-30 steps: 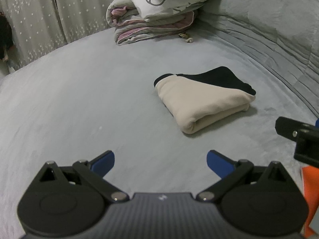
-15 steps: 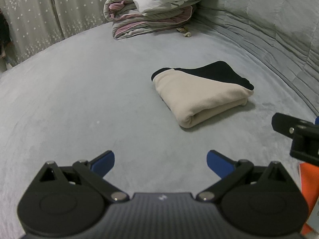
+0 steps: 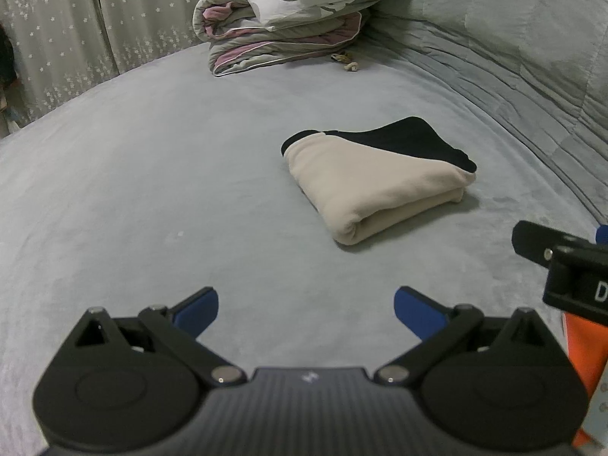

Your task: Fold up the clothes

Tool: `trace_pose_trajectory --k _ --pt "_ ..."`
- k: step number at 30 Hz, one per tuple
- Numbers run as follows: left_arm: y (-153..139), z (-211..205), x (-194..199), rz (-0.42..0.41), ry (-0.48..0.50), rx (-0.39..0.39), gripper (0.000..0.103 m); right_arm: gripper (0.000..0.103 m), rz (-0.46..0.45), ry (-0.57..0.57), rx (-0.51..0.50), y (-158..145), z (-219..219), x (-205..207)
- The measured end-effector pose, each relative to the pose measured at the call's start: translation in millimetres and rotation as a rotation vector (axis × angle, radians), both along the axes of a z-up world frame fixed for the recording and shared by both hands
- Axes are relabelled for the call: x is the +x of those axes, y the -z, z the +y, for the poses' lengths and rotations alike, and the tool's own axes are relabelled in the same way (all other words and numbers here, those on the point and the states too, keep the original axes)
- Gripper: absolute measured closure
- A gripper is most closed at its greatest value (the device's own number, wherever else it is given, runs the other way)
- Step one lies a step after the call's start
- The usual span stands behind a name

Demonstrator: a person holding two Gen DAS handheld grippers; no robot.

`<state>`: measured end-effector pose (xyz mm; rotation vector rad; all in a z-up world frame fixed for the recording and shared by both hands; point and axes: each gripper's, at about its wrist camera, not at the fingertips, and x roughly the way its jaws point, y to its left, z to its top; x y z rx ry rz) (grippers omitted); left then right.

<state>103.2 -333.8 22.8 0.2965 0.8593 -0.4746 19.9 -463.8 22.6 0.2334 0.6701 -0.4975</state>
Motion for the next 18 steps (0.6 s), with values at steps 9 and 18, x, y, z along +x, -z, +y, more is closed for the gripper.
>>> trace_pose_trajectory --k 9,18 --pt "0.6 -1.6 0.0 0.002 0.003 0.003 0.0 0.009 0.003 -0.001 -0.001 0.1 -0.5 -0.4" --pt "1.0 -0.4 0.3 0.005 0.0 0.0 0.0 0.009 0.007 -0.003 -0.004 0.6 0.8 0.5"
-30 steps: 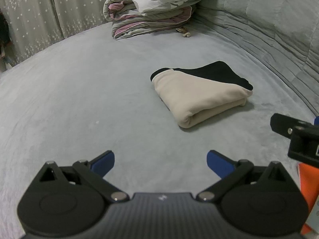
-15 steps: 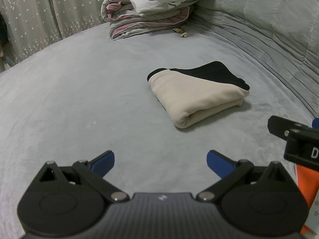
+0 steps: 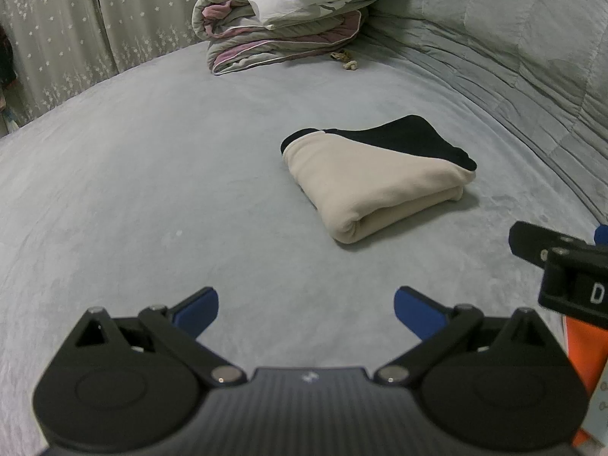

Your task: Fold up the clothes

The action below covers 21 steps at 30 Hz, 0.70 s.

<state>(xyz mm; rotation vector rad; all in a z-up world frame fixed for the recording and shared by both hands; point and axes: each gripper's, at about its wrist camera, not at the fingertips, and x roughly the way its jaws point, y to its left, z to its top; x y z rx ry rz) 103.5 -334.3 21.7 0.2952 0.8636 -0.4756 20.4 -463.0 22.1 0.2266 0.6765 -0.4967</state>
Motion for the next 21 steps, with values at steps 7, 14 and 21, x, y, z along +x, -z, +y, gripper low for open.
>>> trace_pose_trajectory --k 7,14,21 --pt "-2.2 7.4 -3.8 0.004 0.011 -0.01 0.0 0.009 -0.008 -0.003 -0.006 -3.9 2.8 2.4" --pt "-23.6 44.5 -23.4 -0.003 0.022 -0.009 0.0 0.009 -0.053 -0.012 -0.05 -34.5 28.4 -5.9" --pt "-45.1 81.2 -46.0 -0.005 0.015 -0.027 0.0 0.006 -0.066 -0.039 -0.095 -65.9 70.6 -23.0"
